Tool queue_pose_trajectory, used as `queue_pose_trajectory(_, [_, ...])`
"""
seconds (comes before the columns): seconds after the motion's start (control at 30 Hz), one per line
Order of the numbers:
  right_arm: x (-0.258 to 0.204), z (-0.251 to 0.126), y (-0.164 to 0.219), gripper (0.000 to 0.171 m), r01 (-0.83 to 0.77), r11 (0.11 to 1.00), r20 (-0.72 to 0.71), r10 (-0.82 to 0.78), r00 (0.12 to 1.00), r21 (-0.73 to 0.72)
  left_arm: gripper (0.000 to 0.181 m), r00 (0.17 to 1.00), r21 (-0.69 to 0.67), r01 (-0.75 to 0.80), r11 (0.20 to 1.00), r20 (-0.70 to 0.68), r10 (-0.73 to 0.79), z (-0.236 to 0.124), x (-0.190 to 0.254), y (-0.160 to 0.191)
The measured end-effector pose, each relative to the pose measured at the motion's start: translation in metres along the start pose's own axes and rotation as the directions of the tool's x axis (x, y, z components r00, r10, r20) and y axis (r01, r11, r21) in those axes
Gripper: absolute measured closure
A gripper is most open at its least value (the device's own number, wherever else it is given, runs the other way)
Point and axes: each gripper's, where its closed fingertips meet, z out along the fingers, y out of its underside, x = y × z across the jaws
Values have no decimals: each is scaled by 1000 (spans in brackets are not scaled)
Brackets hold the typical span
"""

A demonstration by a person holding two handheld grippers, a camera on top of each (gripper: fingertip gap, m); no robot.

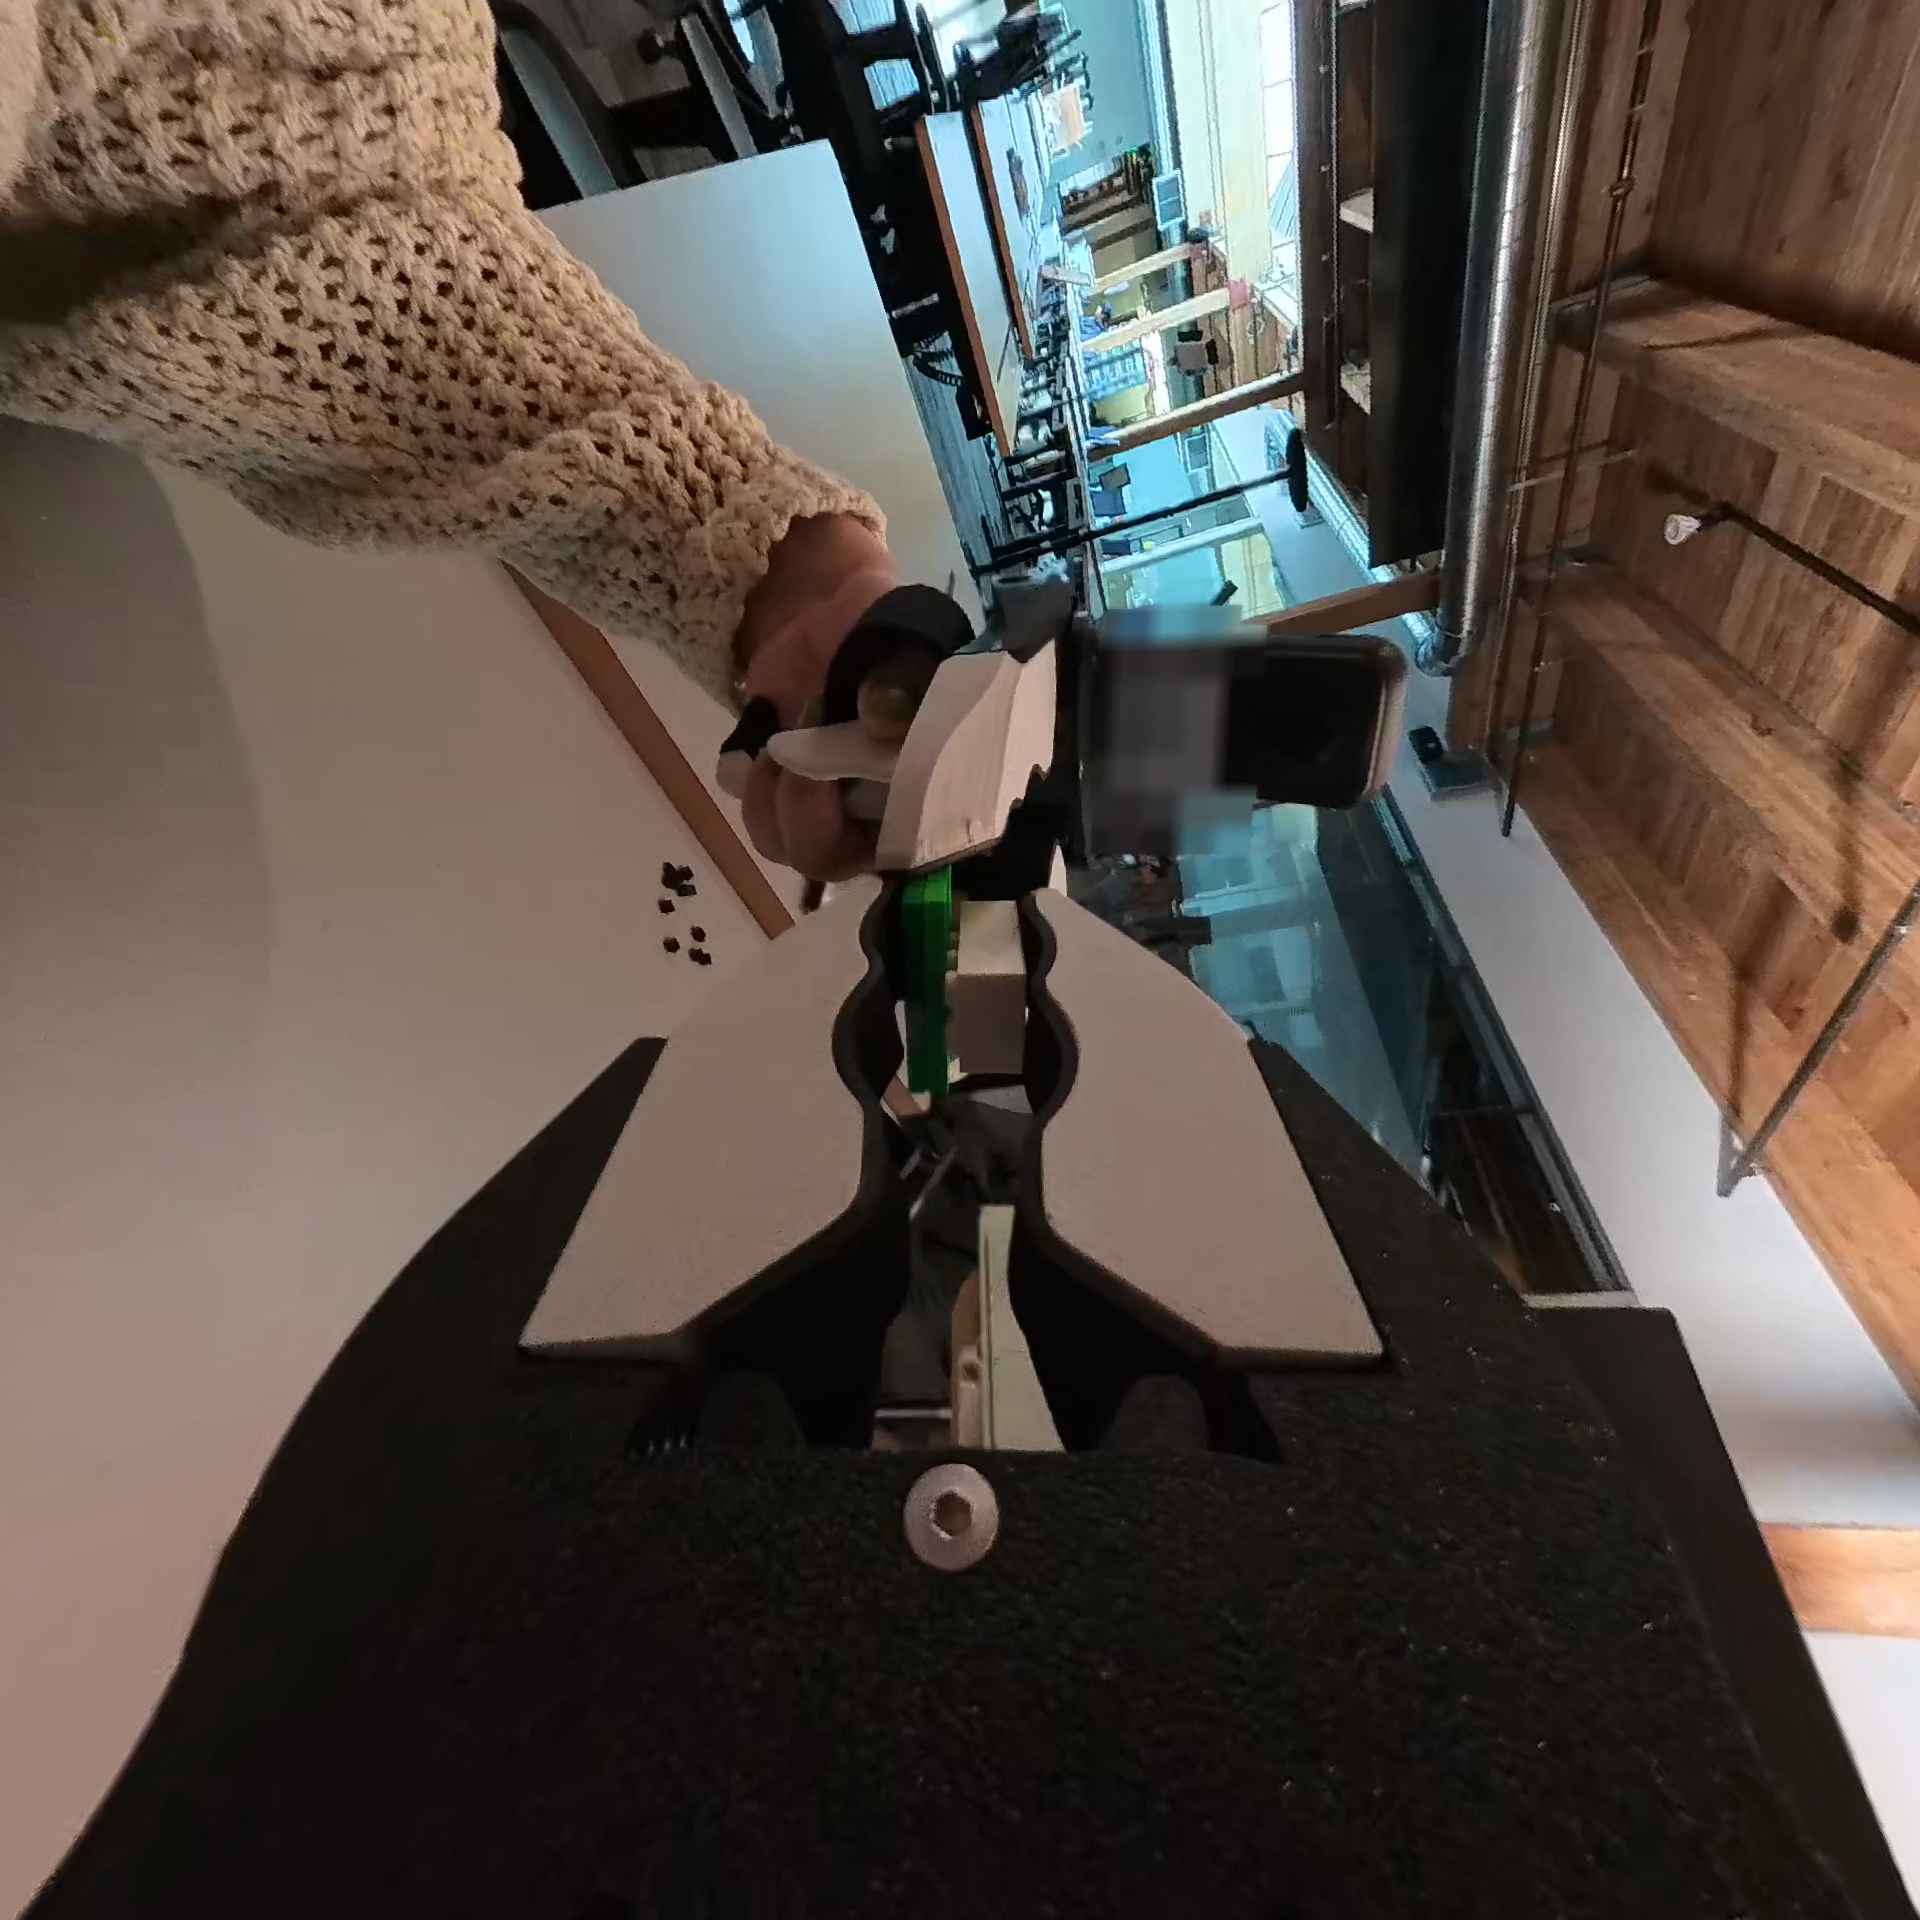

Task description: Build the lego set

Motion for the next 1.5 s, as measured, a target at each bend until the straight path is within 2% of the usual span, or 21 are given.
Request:
queue_pose_trajectory(0.3, [-2, -4, -12, 151, -41, 995, 23, 40, 999, 86, 146, 994, 28, 43, 999, -105, -40, 6, 11, 0])
queue_pose_trajectory(0.53, [-1, -2, 4, 151, 45, 993, -33, -49, 998, -109, 146, 1000, 20, 19, 1000, 13, -19, 3, -2, 2])
queue_pose_trajectory(0.77, [-7, -5, -6, 152, -56, 998, 39, 55, 998, 32, 146, 997, 19, 45, 999, -56, -44, 9, 4, 5])
queue_pose_trajectory(1.07, [-7, -4, -8, 153, -9, 1000, 6, 9, 1000, 6, 146, 996, 46, 44, 998, -79, -41, 8, 7, 5])
queue_pose_trajectory(1.37, [-1, -12, -4, 153, -147, 987, -13, 148, 989, 65, 147, 989, 121, -131, 984, 86, 121, -3, 0, -7])
queue_pose_trajectory(1.5, [-1, -15, 2, 153, -223, 971, -10, 224, 974, 82, 140, 962, 94, -199, 975, 211, 176, -9, -11, -6])
